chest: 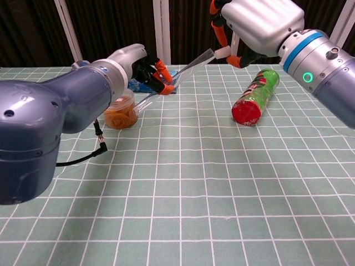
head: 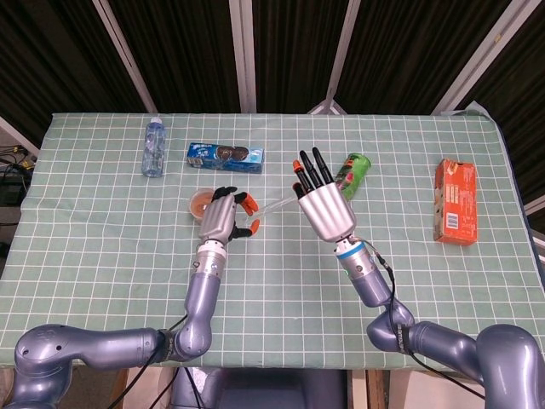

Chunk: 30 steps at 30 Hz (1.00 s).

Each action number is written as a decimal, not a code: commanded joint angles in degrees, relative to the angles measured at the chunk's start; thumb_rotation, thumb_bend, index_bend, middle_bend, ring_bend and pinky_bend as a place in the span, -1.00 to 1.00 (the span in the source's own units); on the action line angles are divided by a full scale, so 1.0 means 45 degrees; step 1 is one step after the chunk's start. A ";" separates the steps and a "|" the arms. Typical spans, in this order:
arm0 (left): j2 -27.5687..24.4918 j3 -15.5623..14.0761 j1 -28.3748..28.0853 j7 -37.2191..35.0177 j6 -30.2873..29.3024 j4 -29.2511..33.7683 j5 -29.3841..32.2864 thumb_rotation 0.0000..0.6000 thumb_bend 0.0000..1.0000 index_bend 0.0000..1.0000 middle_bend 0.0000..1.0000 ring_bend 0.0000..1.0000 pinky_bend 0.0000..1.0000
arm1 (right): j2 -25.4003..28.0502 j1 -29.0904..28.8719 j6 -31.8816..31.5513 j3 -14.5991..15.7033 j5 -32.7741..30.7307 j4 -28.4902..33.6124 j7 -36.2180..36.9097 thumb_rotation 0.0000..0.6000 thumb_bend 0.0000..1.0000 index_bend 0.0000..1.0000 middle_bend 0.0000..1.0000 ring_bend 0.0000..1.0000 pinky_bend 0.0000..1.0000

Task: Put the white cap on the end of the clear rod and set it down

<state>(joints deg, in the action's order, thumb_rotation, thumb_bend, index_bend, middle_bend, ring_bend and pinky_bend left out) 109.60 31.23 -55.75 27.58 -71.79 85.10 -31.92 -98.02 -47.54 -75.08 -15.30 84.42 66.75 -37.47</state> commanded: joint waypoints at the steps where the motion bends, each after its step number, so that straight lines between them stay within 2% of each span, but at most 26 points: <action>1: 0.0017 0.0037 -0.0030 0.0045 0.0024 -0.0020 0.0070 1.00 0.28 0.17 -0.01 -0.74 -1.00 | 0.0000 0.0012 -0.0015 -0.0003 -0.0007 0.0038 0.0032 1.00 -0.28 0.18 -0.54 -0.90 -1.00; 30: 0.0219 -0.0029 -0.0237 0.0069 0.0044 -0.0062 -0.0242 1.00 0.28 0.17 -0.01 -0.74 -1.00 | -0.0051 0.0033 0.0053 0.0022 -0.0083 0.0040 0.0154 1.00 -0.28 0.18 -0.54 -0.90 -1.00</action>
<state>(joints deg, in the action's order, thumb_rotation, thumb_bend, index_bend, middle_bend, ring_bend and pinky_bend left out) 110.57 31.10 -56.80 27.89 -71.58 84.81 -32.99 -98.26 -47.39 -74.83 -15.21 84.03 66.93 -36.76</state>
